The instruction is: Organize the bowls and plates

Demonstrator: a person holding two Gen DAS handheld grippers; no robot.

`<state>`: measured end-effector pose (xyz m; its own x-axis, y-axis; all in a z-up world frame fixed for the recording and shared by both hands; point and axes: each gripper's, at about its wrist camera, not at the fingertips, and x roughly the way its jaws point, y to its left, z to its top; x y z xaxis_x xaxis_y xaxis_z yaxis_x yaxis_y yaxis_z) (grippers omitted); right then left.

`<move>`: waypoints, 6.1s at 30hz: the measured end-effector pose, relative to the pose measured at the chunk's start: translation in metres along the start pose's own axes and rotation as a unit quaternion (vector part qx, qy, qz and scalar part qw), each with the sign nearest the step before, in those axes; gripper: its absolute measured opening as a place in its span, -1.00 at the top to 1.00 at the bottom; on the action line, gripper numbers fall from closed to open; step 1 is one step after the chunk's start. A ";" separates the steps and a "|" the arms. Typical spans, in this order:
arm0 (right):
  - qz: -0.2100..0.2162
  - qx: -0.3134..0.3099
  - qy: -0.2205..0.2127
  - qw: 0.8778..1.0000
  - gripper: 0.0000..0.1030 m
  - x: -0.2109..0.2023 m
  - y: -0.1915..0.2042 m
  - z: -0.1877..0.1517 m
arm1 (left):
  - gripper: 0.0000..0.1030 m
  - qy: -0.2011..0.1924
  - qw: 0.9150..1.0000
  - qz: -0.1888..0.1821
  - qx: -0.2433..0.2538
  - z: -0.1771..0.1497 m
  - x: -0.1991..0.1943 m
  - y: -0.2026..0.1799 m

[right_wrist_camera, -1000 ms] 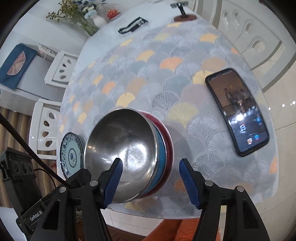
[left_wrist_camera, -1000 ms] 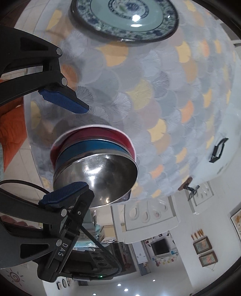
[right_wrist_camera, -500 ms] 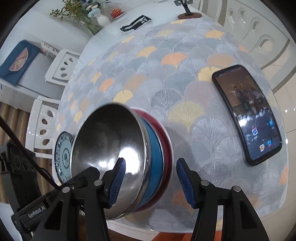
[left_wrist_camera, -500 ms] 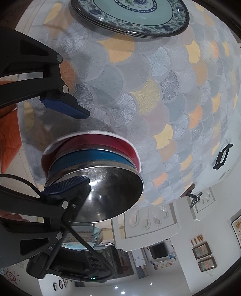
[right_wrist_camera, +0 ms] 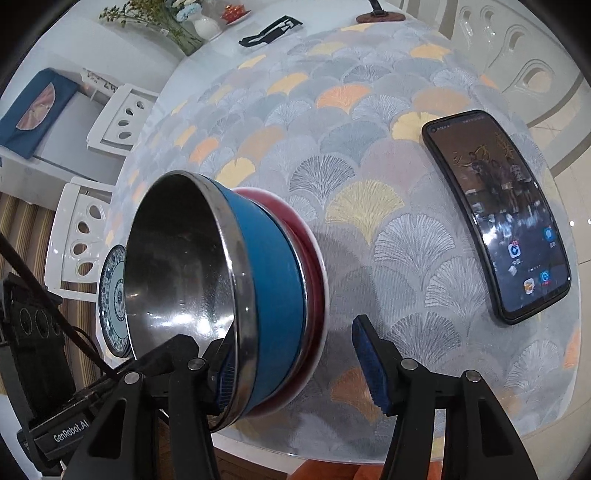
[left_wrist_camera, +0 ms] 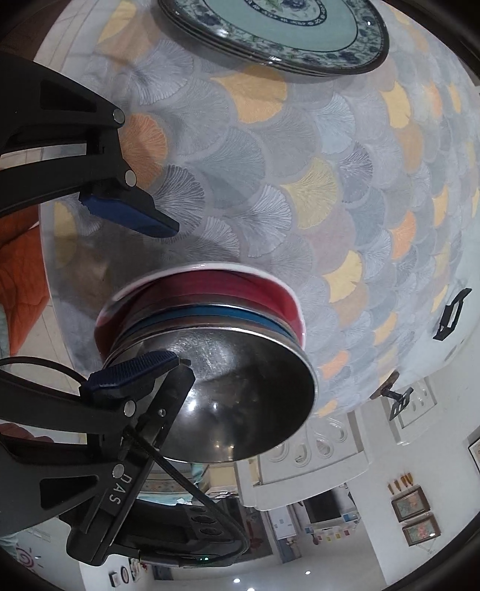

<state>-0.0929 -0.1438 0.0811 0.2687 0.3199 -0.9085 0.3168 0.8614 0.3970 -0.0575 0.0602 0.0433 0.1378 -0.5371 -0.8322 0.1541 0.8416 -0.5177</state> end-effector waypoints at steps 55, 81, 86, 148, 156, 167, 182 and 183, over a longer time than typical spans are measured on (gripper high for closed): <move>0.075 -0.177 -0.042 0.981 0.09 -0.019 0.219 0.049 | 0.21 -0.171 0.983 0.048 -0.055 0.061 -0.176 0.083; 0.026 -0.113 0.037 0.993 0.09 0.094 0.281 -0.010 | 0.21 -0.068 0.996 0.040 -0.049 0.055 -0.161 0.212; 0.029 -0.097 0.037 0.994 0.09 0.092 0.278 -0.010 | 0.20 -0.063 0.997 0.029 -0.043 0.058 -0.163 0.214; 0.081 -0.144 0.009 0.986 -0.47 -0.089 0.101 0.005 | -0.58 -0.290 0.930 0.196 0.114 0.017 -0.202 -0.128; 0.056 -0.137 -0.015 0.989 -0.47 -0.097 0.089 0.007 | -0.83 -0.309 0.917 0.223 0.114 0.026 -0.194 -0.132; -0.053 -0.149 -0.073 0.985 -0.47 -0.095 0.097 0.018 | -0.84 -0.285 0.911 0.254 0.156 0.047 -0.182 -0.129; -0.143 -0.129 -0.155 0.969 -0.47 -0.103 0.128 0.041 | -0.96 -0.276 0.920 0.243 0.138 0.090 -0.178 -0.094; -0.149 -0.128 -0.162 0.967 -0.47 -0.104 0.129 0.042 | -0.96 -0.268 0.925 0.235 0.134 0.092 -0.175 -0.090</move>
<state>-0.0414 -0.0824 0.2328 0.4846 -0.0632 -0.8724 0.1994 0.9791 0.0398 -0.0056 0.0729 0.2540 0.7046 -0.1266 -0.6982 0.1808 0.9835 0.0041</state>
